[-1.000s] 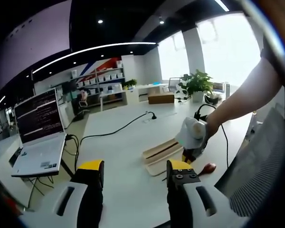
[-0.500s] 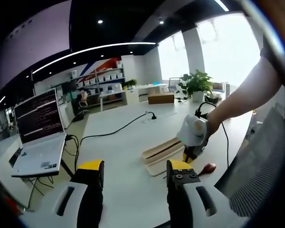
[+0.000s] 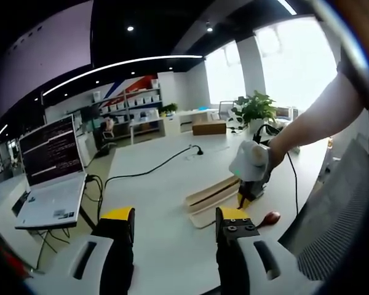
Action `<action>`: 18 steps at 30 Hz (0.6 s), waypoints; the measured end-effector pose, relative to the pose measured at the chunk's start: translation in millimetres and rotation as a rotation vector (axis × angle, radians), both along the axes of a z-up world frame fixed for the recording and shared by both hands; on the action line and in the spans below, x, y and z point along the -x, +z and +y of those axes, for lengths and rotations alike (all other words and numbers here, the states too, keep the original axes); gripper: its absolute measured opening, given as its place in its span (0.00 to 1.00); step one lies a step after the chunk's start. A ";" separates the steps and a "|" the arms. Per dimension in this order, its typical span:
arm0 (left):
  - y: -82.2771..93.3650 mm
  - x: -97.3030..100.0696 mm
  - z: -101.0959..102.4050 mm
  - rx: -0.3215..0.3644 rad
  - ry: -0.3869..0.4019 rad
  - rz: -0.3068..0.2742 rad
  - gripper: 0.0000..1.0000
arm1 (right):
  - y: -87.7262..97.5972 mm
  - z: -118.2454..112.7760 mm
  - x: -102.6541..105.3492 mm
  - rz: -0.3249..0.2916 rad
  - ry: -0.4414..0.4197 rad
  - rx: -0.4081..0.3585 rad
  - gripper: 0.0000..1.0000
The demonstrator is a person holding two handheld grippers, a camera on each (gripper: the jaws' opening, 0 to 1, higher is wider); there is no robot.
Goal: Arrange the utensils inside the cutlery case until each visible utensil rests in its matching compartment.
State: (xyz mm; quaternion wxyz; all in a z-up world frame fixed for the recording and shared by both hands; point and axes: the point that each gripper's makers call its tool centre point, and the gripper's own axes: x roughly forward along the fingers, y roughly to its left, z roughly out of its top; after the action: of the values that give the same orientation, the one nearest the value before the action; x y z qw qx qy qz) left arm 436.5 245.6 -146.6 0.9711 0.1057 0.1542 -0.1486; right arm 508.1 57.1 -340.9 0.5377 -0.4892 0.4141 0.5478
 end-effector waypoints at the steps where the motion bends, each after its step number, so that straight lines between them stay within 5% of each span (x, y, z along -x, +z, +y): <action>1: 0.1 0.1 0.0 0.001 0.000 0.000 0.54 | 0.4 0.0 -0.2 0.001 -0.006 -0.002 0.00; 18: 0.2 0.3 -0.5 0.003 -0.002 -0.002 0.54 | 9.8 -0.1 -2.0 0.010 -0.031 -0.003 0.00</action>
State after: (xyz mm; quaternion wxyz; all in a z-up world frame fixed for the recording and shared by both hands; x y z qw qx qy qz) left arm 436.2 245.2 -146.5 0.9712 0.1045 0.1530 -0.1499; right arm 510.1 57.0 -331.1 0.5446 -0.4793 0.4234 0.5425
